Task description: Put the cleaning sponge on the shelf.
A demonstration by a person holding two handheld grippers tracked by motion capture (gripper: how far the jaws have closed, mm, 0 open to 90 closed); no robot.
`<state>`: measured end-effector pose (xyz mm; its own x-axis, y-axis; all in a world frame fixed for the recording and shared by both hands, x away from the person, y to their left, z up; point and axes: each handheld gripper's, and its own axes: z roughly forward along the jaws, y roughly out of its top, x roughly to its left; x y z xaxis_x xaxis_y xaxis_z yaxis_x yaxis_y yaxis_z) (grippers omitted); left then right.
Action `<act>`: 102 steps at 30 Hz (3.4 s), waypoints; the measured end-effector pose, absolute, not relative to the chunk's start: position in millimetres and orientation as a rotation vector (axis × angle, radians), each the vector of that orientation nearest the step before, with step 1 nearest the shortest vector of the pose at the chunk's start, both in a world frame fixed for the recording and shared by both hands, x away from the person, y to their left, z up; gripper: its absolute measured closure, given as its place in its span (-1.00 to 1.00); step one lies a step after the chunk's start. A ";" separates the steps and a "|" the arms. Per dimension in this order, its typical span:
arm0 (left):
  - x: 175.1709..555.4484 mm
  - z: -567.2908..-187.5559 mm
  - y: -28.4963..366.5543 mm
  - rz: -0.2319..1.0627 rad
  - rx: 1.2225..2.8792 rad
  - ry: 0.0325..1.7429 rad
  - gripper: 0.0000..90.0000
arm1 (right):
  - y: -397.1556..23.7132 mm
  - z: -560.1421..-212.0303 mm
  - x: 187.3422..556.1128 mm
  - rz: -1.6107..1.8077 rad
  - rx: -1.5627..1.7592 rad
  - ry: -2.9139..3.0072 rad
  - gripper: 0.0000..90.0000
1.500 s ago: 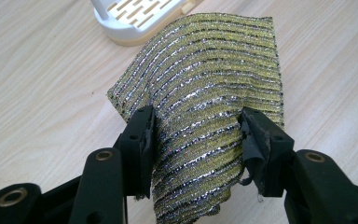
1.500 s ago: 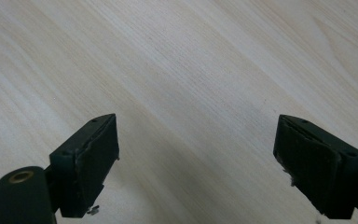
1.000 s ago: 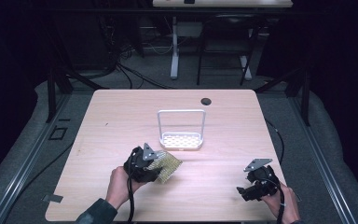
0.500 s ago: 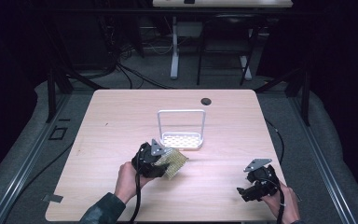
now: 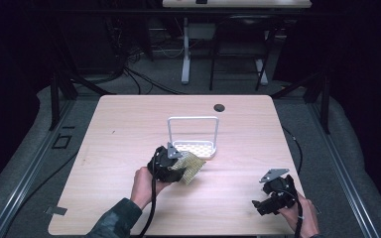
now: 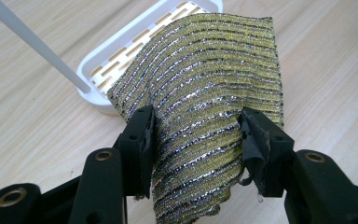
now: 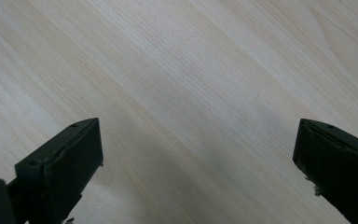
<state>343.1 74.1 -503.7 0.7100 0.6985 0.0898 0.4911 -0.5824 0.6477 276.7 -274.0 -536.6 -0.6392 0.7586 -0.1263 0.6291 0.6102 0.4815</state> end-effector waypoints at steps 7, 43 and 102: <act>351.4 -504.8 65.7 0.468 2.297 0.958 0.09 | -273.5 -536.3 276.1 0.575 1.123 2.520 -0.98; 400.7 -514.2 32.2 0.560 2.216 1.081 0.07 | -273.2 -537.5 276.0 0.569 1.125 2.538 -0.96; 415.8 -521.3 14.8 0.516 2.261 1.059 -0.49 | -275.7 -537.5 271.7 0.556 1.125 2.543 -0.95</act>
<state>415.8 14.8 -521.3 0.6093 0.7871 0.0967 0.5609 -0.5139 0.6490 271.7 -275.7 -537.5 -0.6461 0.7540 -0.1185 0.6356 0.6175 0.4633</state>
